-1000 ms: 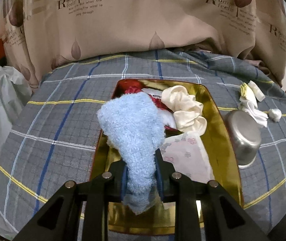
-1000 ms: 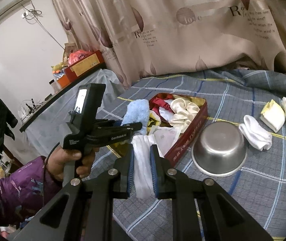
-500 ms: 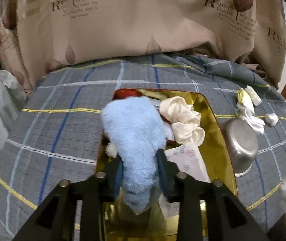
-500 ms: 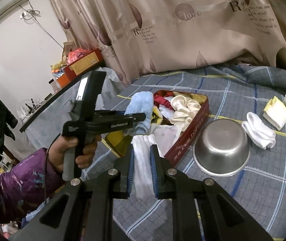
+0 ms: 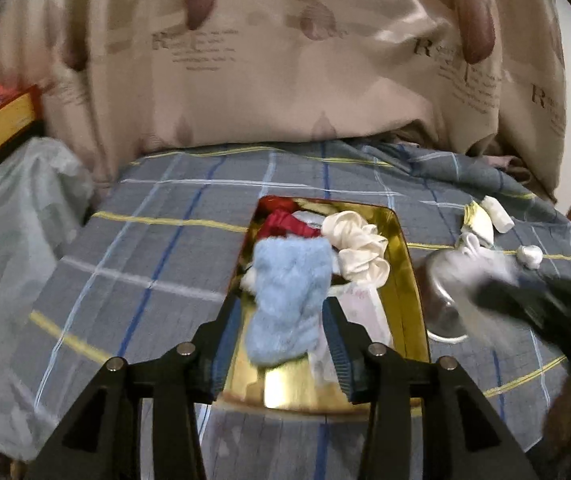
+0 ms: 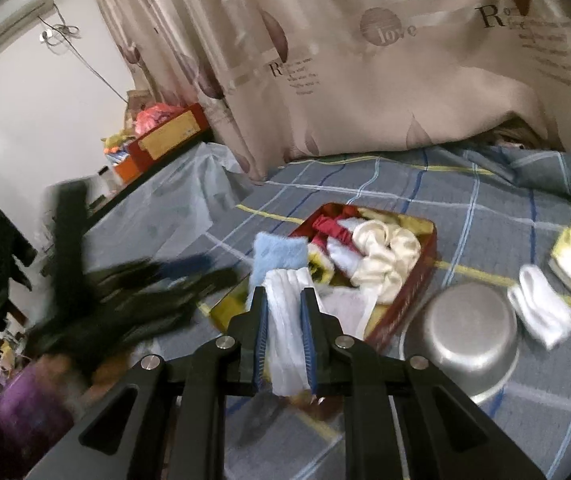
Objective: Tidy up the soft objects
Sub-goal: 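Lower the white folded cloth into the tin and open the right gripper, then move the left gripper to the white sock and grasp it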
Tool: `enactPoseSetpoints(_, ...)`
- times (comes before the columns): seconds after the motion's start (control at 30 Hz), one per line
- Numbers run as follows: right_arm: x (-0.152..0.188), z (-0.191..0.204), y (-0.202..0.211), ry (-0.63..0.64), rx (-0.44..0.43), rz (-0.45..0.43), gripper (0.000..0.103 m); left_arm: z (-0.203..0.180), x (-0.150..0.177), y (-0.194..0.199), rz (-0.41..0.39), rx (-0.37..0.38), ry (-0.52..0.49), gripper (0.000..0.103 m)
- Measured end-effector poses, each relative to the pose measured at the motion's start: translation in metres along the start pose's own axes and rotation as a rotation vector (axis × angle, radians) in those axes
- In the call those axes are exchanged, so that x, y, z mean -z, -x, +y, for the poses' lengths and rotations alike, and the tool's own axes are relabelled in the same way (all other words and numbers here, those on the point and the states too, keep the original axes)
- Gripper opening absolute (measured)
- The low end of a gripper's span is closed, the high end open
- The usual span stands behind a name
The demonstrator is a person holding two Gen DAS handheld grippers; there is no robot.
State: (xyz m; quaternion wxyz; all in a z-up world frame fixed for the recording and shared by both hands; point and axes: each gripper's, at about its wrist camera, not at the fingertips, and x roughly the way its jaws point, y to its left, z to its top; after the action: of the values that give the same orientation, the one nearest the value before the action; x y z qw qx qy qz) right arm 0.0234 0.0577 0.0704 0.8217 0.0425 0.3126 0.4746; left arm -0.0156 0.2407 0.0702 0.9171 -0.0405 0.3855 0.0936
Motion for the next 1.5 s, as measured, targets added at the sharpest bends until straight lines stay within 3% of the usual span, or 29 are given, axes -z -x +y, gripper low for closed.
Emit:
enactPoseSetpoints(0.13, -0.020, -0.013, -0.037, -0.032, 0.007, 0.031, 0.016, -0.002, 0.020, 0.025, -0.002, 0.003, 0.050, 0.043)
enactPoseSetpoints(0.4, -0.028, -0.035, -0.099, -0.082, 0.059, 0.105, 0.016, -0.005, 0.027, 0.033, 0.002, -0.002, 0.029, 0.043)
enactPoseSetpoints(0.67, -0.031, -0.034, -0.122, -0.070, 0.076, 0.133, 0.018, 0.000, 0.033, 0.024, 0.033, -0.006, 0.045, 0.043)
enactPoseSetpoints(0.87, -0.031, -0.031, -0.125, -0.068, 0.076, 0.123, 0.027, 0.001, 0.034, 0.021, 0.048, -0.001, 0.046, 0.043)
enactPoseSetpoints(1.0, -0.035, -0.029, -0.121, -0.072, 0.078, 0.086, 0.052, 0.000, 0.035, 0.020, 0.055, 0.001, 0.046, 0.043)
enactPoseSetpoints(1.17, -0.040, -0.026, -0.104, -0.070, 0.068, 0.026, 0.052, 0.000, 0.035, 0.020, 0.059, 0.004, 0.046, 0.043)
enactPoseSetpoints(1.37, -0.038, -0.030, -0.051, -0.110, 0.021, -0.103, 0.053, -0.009, 0.037, 0.018, 0.077, 0.010, 0.026, 0.043)
enactPoseSetpoints(1.5, -0.019, -0.037, 0.004, -0.088, 0.097, -0.182, 0.064, -0.024, 0.037, 0.021, 0.078, 0.032, -0.022, 0.043)
